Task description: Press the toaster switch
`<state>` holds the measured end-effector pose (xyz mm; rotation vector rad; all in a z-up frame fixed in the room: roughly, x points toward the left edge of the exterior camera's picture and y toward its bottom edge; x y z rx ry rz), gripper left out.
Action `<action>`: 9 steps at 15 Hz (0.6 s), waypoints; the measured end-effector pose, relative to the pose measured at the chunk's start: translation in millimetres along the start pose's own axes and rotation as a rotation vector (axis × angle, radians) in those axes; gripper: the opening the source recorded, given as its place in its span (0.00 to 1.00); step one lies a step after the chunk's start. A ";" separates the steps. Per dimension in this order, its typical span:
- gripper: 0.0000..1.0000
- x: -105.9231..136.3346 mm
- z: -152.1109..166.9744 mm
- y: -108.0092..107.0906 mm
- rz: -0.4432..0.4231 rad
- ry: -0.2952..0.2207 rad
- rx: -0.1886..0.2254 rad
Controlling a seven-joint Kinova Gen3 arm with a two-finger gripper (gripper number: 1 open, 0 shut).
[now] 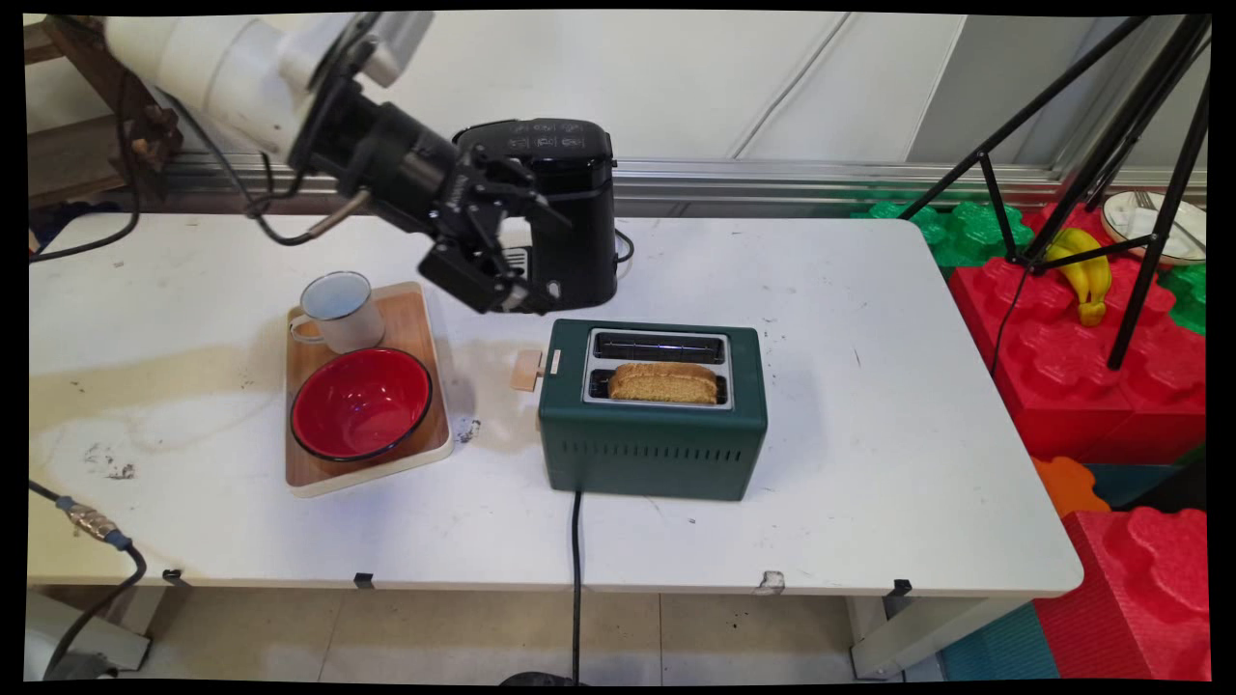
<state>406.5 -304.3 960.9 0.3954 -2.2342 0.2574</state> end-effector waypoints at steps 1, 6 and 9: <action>1.00 -4.3 -5.5 0.5 0.004 -0.007 -0.001; 1.00 -24.5 -20.0 2.2 0.009 -0.042 -0.006; 1.00 -38.5 -20.8 1.7 -0.002 -0.061 -0.005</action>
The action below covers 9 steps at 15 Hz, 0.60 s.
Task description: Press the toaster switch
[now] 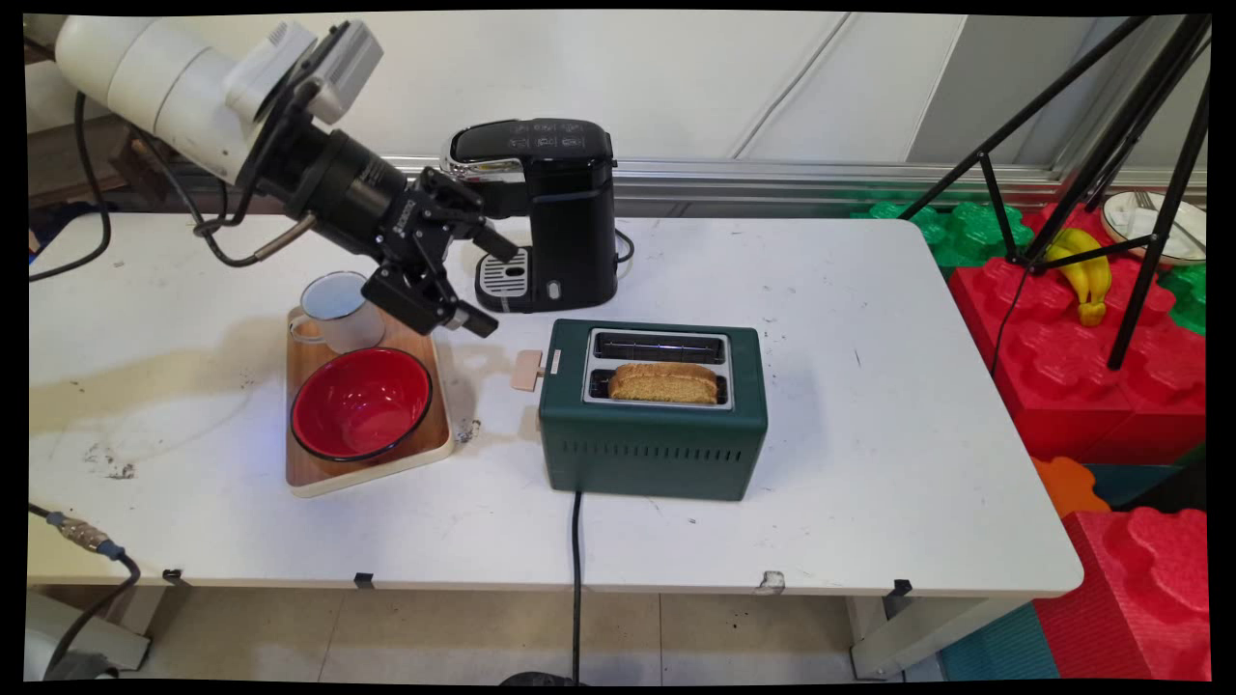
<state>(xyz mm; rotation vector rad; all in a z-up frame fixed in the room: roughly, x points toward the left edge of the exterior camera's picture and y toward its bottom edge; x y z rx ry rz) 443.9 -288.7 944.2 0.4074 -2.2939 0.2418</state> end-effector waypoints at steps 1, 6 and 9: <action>1.00 -4.1 1.2 -0.6 -0.002 -0.005 0.000; 1.00 -19.0 11.4 -6.0 -0.009 -0.019 0.007; 1.00 -23.4 19.4 -8.5 -0.013 -0.023 0.008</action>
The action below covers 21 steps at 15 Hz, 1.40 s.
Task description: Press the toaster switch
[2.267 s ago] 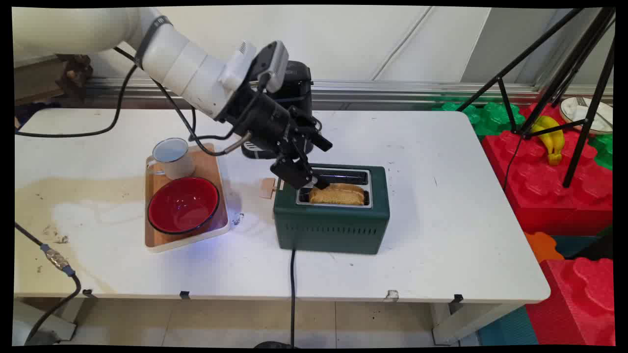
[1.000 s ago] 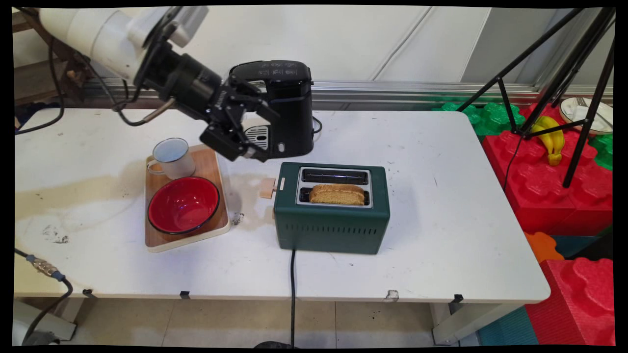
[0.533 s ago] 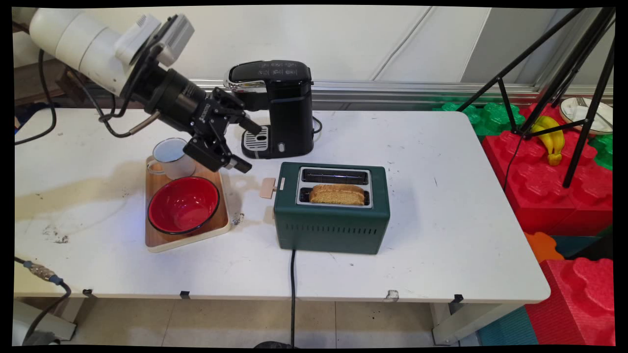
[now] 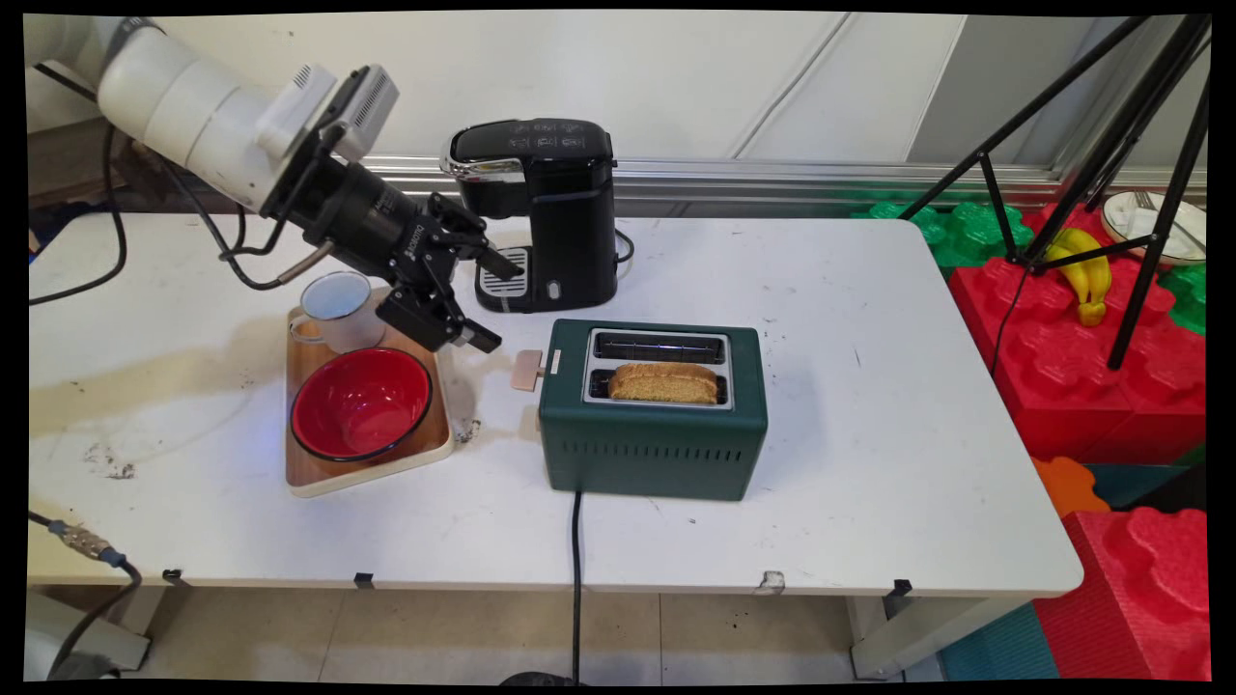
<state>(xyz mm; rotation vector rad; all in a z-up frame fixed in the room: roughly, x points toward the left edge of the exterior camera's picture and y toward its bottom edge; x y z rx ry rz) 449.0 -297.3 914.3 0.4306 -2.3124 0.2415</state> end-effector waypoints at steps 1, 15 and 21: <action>1.00 -0.5 1.7 -0.2 0.000 -0.001 0.000; 0.00 -11.8 24.7 6.6 0.000 -0.016 -0.032; 0.00 -16.3 38.5 4.8 -0.009 -0.024 -0.035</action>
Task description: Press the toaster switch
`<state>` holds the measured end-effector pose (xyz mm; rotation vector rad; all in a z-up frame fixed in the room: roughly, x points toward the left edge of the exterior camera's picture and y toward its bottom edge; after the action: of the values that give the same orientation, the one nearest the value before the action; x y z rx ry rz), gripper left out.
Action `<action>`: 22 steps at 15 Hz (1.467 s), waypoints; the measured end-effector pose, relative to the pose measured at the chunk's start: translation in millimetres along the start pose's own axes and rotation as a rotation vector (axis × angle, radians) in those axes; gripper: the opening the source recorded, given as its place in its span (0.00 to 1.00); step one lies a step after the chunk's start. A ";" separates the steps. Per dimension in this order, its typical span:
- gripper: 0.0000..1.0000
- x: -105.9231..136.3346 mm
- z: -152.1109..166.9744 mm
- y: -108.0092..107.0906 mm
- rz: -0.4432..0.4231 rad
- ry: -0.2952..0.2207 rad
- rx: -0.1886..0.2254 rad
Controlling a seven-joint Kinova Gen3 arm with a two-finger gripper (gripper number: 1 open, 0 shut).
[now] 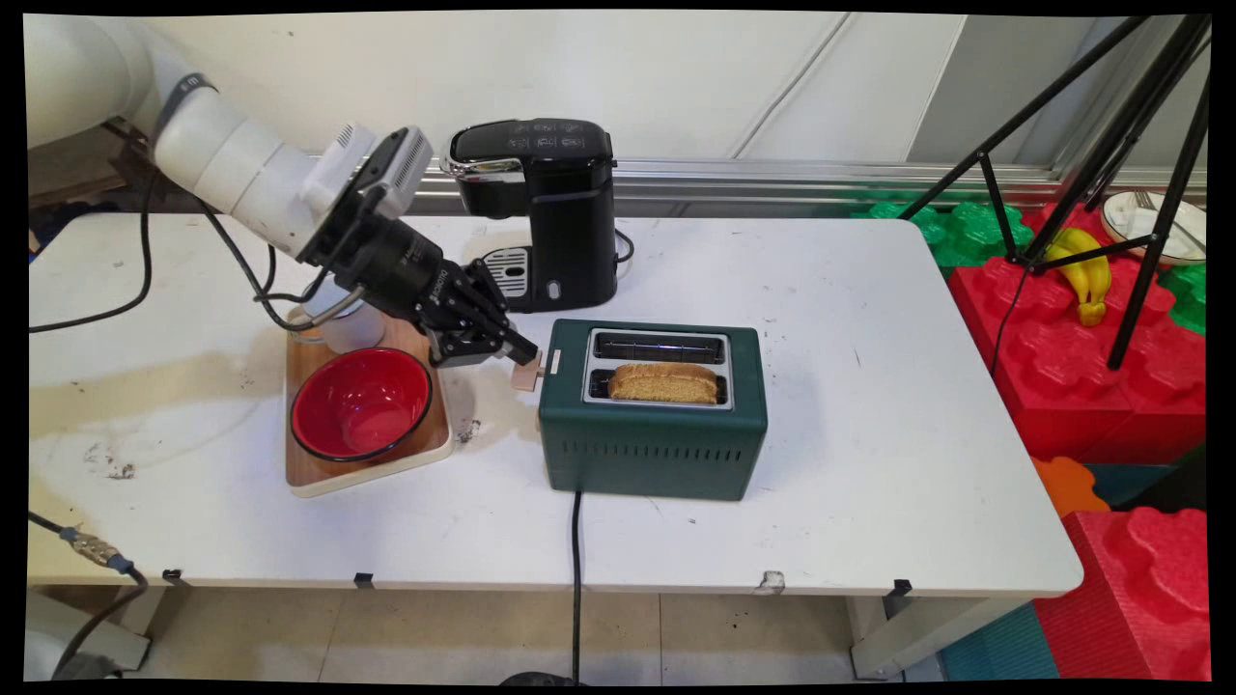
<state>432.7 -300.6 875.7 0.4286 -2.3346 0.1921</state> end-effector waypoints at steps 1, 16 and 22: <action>0.00 -0.6 1.7 -0.4 -0.001 -0.001 0.000; 0.00 -19.9 31.1 -4.6 -0.019 -0.032 -0.012; 0.00 -28.3 39.4 -6.1 -0.025 -0.041 -0.018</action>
<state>428.2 -309.5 827.8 0.4563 -2.3683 0.1521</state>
